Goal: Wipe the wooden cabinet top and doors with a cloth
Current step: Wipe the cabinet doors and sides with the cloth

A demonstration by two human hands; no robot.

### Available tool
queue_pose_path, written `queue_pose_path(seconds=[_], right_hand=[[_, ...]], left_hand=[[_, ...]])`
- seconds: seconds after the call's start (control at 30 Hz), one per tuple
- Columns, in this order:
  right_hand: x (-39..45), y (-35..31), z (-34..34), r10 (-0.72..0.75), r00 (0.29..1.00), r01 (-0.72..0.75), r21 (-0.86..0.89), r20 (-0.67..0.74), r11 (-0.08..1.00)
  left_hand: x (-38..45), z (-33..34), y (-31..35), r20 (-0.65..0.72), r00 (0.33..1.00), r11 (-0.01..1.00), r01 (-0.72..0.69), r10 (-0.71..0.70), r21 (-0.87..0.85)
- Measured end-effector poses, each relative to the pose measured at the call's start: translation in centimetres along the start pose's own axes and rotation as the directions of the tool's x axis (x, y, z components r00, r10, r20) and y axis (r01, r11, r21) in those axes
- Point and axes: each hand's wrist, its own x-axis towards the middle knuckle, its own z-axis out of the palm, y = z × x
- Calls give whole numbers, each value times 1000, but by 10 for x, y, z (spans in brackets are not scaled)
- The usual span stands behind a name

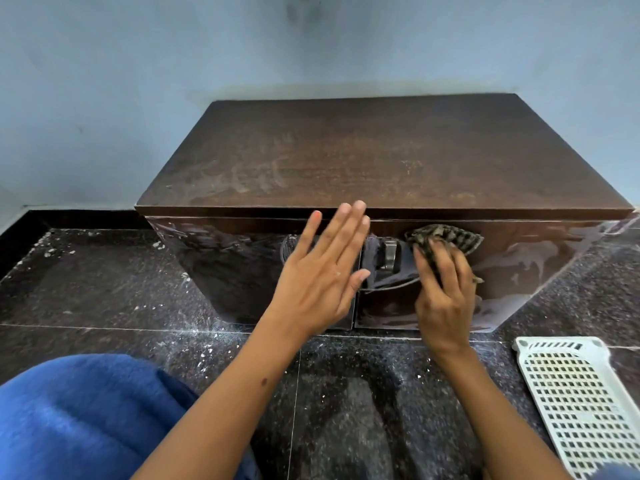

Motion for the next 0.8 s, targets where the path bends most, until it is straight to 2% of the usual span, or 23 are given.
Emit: queue_pose_path(seconds=[0.1,0.13,0.17,0.2,0.23,0.27,0.3,0.37,0.4,0.43,0.5,0.57,0.63,0.8], right_hand=[[3,-17,2,48,999,-47,94,-10,995],[3,-24,3,40,999,-40,132,6,990],[2,-28,4,21,999,-25,165,30,986],[0,-30,5,3,998,-14,193,56,981],[-2,-29,4,-1,997,-16,216,79,976],[-6,-27,3,10,995,-32,233,98,972],[-10,-24,2,34,993,-61,242,114,968],[-17,-22,-1,102,985,-134,243,142,961],[-17,-24,-2,135,981,-167,250,139,954],[-15,-26,-2,162,979,-191,269,127,944],[-8,-34,-1,169,980,-196,318,109,928],[-6,-42,0,107,985,-150,354,138,923],[-13,-45,0,86,978,-154,383,191,911],[-33,-50,-4,218,951,-300,487,218,820]], left_hand=[[-3,8,13,41,994,995,-103,102,17],[-5,10,18,44,994,995,-100,101,-27],[-7,13,24,39,997,988,-57,63,-142],[-10,14,30,36,999,945,33,-23,-326],[-11,15,37,67,987,829,160,-147,-536],[-11,15,43,149,951,647,295,-271,-703],[-11,16,49,267,894,443,415,-360,-795],[-5,18,55,507,760,68,578,-407,-813],[-2,19,56,581,711,-83,603,-395,-794],[1,21,56,624,683,-207,594,-380,-777],[8,22,55,652,671,-367,541,-354,-757],[13,21,56,655,680,-453,495,-330,-742],[15,22,59,658,686,-483,482,-309,-730],[19,24,62,670,692,-486,504,-268,-714]])
